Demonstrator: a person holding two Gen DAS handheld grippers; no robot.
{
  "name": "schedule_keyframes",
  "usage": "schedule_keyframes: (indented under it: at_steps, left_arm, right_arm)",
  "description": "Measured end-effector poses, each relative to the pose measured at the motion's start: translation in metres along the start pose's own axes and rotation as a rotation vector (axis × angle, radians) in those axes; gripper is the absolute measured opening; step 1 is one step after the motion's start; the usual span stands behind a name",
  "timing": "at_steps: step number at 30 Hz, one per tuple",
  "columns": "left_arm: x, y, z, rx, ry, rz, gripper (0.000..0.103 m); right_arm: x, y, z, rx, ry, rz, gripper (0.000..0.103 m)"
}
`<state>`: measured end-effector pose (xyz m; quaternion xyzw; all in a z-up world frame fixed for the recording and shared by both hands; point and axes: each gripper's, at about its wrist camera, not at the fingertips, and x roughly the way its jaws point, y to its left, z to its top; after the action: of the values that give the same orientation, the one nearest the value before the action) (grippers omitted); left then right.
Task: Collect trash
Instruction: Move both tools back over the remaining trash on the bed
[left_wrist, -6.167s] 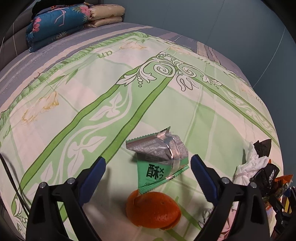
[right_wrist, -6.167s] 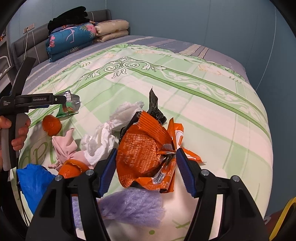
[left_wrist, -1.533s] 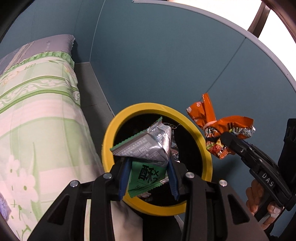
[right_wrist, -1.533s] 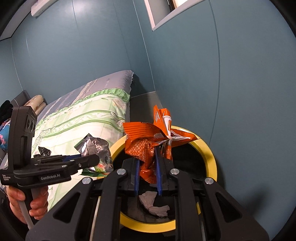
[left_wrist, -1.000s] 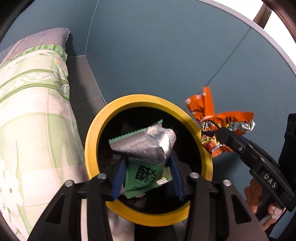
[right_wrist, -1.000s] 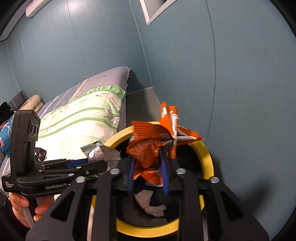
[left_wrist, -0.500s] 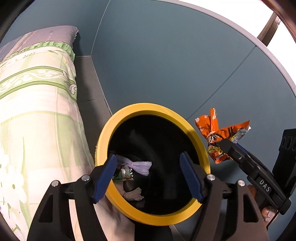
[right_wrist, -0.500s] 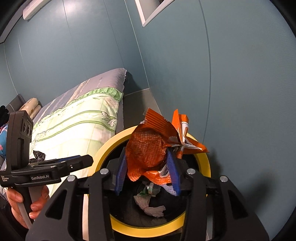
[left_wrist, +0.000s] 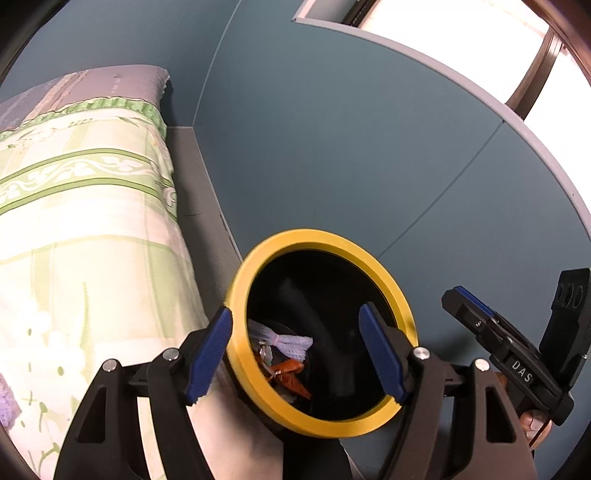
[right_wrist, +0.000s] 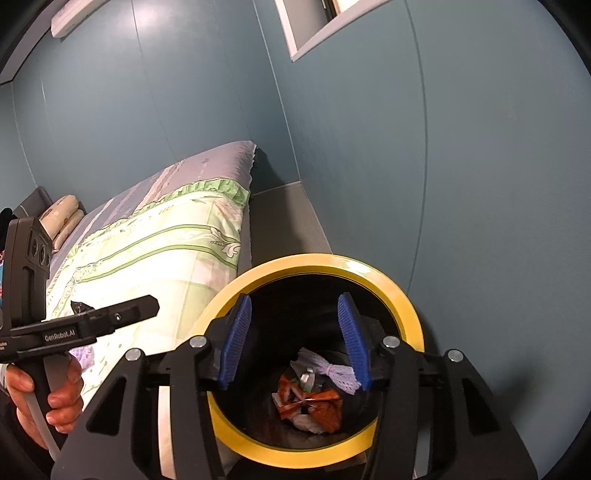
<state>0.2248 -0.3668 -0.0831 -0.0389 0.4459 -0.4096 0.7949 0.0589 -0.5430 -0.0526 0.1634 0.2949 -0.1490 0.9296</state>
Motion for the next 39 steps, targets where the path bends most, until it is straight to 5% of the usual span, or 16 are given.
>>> schedule_keyframes:
  at_steps: [18,39]
  left_arm:
    - [-0.123,0.083,0.002,-0.084,-0.169,0.169,0.069]
    - [-0.286,0.242,-0.077,-0.326,-0.288,0.505,0.077]
  right_arm:
    - [-0.025,0.079,0.001,-0.137,-0.037,0.123,0.048]
    - [0.004,0.277,-0.043,-0.41,0.071,0.437,0.054]
